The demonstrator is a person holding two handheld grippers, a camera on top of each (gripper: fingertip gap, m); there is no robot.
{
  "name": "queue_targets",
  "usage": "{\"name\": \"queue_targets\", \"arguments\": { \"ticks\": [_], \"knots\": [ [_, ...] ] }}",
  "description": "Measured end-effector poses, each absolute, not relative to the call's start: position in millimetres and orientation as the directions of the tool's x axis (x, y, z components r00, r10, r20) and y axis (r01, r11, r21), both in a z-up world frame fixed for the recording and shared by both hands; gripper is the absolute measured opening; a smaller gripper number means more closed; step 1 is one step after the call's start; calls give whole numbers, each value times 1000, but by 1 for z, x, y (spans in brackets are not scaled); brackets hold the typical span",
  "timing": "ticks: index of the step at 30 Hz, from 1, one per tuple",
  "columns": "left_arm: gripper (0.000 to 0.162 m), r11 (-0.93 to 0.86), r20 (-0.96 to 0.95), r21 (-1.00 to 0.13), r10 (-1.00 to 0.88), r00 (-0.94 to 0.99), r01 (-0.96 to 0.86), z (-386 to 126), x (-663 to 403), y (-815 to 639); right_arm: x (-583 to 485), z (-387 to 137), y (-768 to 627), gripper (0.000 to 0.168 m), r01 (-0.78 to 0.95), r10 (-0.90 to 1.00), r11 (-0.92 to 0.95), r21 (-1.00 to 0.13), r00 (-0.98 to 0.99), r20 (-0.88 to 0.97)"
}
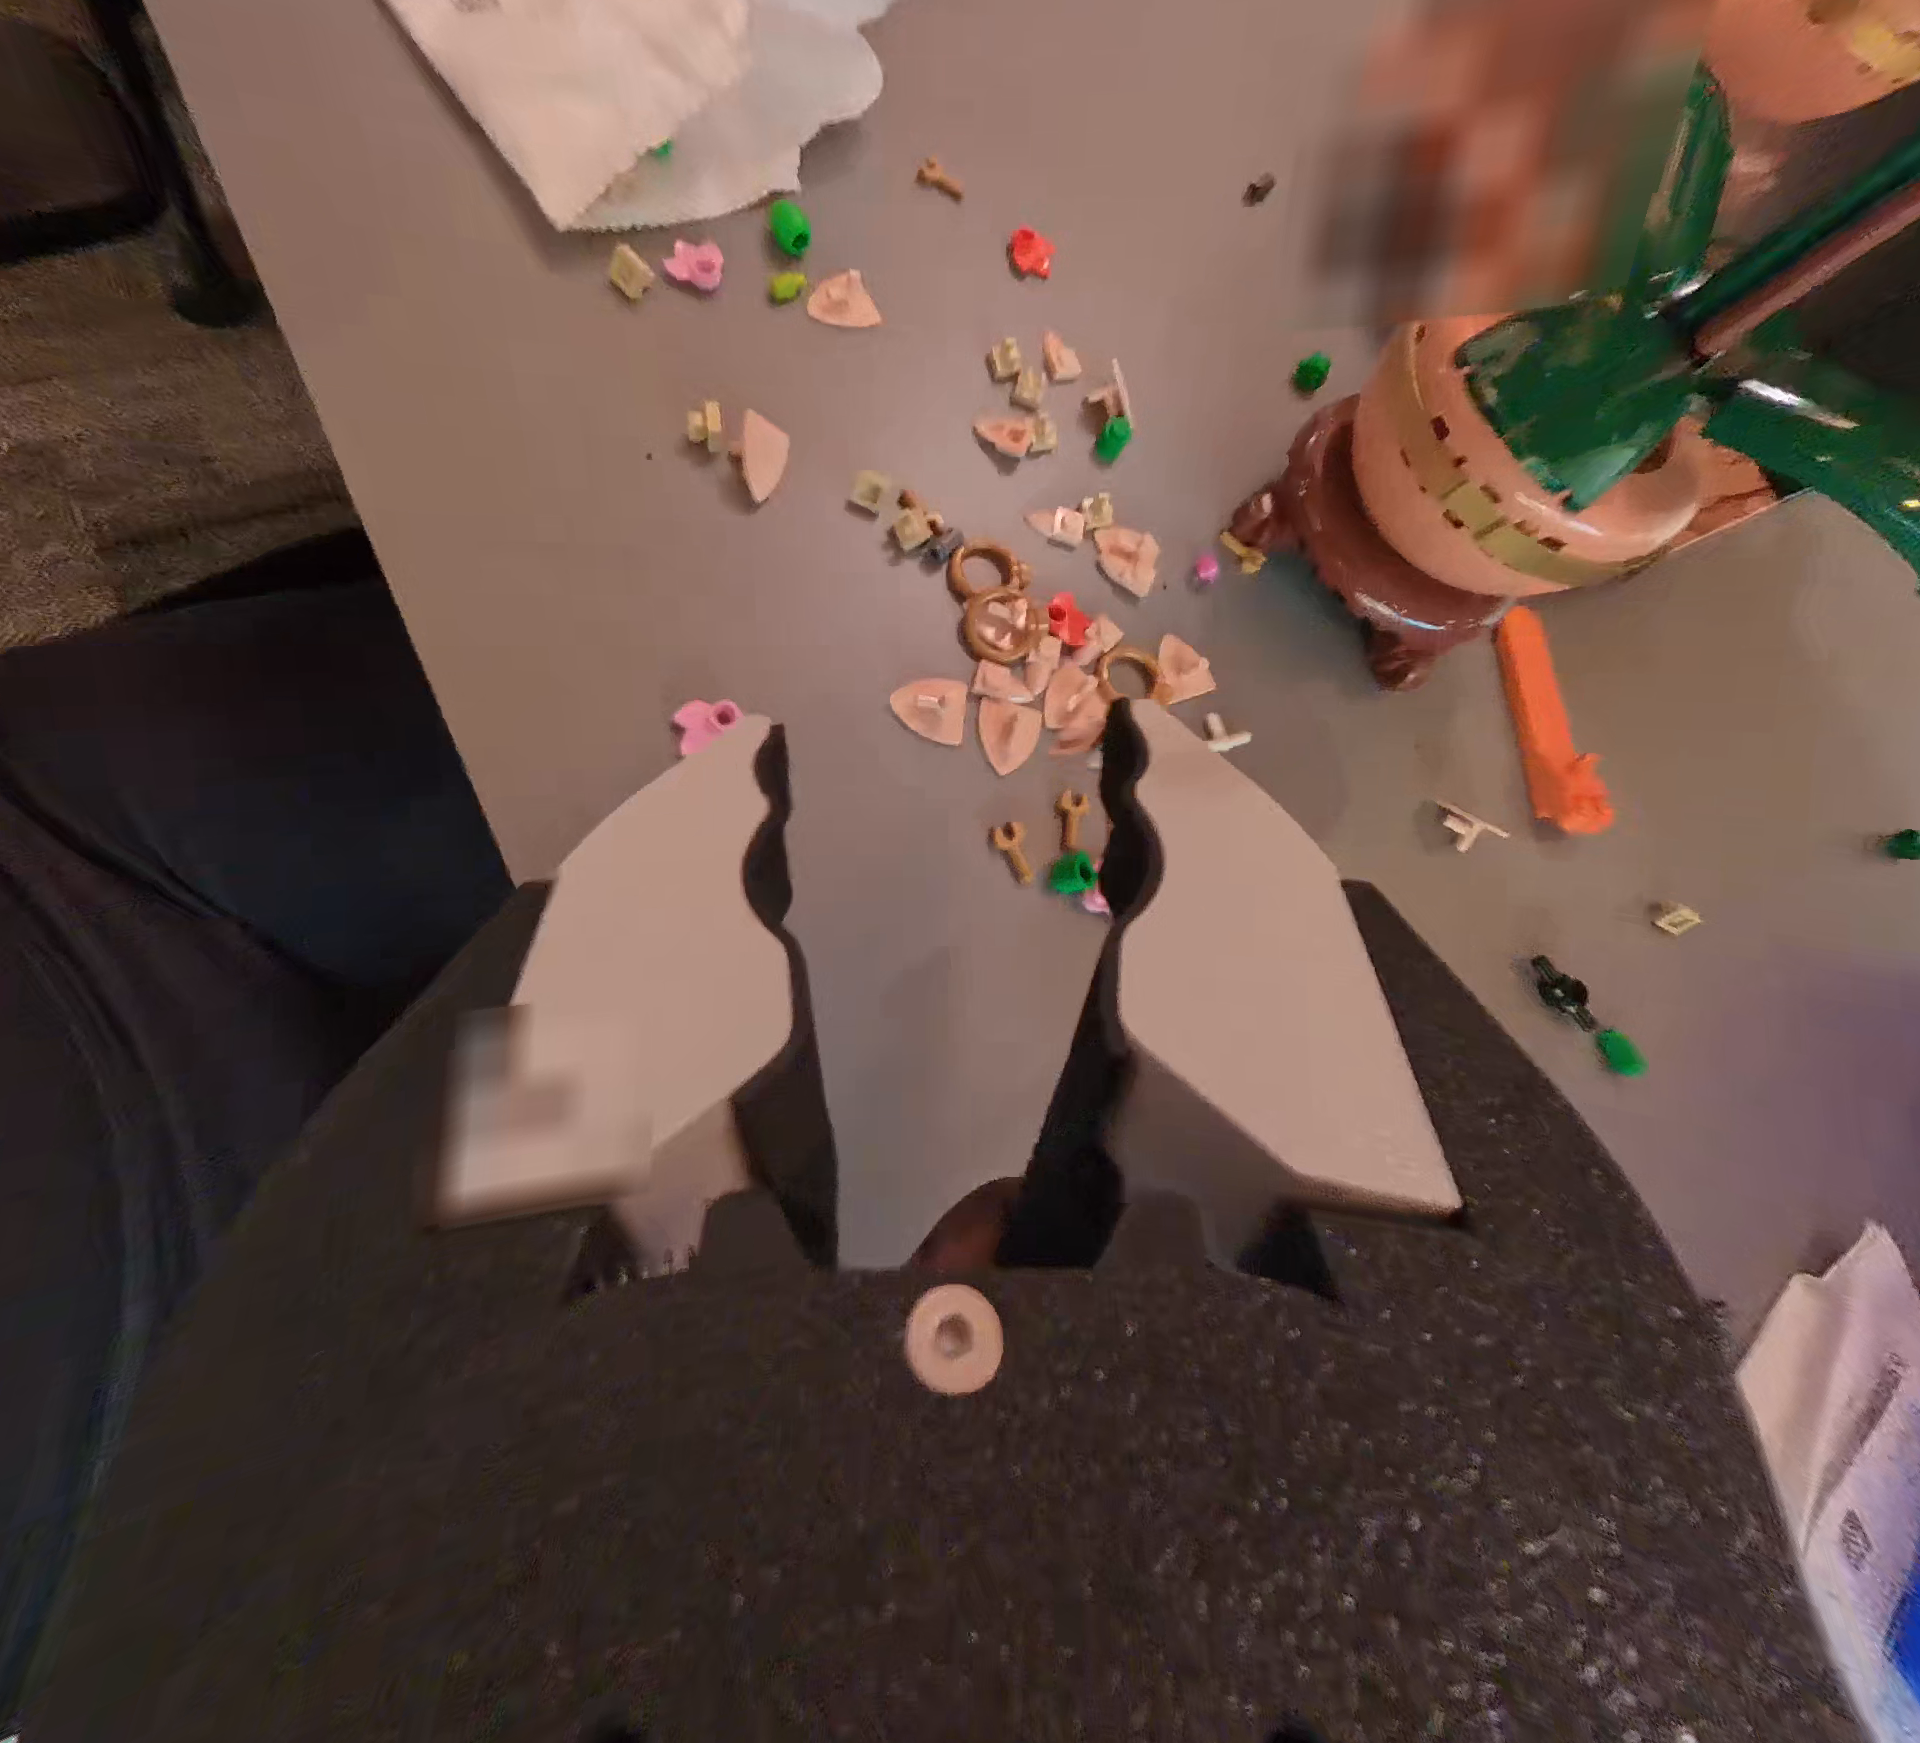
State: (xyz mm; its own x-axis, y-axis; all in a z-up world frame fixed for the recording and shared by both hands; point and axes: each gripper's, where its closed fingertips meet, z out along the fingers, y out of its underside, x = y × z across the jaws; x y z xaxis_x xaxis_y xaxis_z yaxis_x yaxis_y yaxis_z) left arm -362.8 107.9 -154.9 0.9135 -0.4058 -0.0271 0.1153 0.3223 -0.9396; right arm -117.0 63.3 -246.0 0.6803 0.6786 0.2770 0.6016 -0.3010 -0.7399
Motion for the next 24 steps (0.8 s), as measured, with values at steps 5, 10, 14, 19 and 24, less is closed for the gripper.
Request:
{"name": "queue_targets", "arguments": {
  "ticks": [5,10,14,19,24],
  "knots": [
    [38,317,-3,-938,-417,909,142,-154,-364,108,-109,-250,62,57,624,681,-309,-718,672,291],
    [38,317,-6,-938,-427,904,143,-154,-362,107,-124,-276,26,105,514,779,-544,-663,604,-171],
    [37,321,-18,-938,-424,906,132,-154,-361,106,-116,-263,28,78,417,765,-519,-746,616,-187],
    [36,316,-28,-941,-420,907,117,-156,-358,108,-153,-266,-32,42,511,854,-456,-729,482,-196],
    [36,325,-52,-940,-432,900,102,-155,-351,105,-167,-388,-60,23,792,879,-426,-438,477,9]
  ]
}}
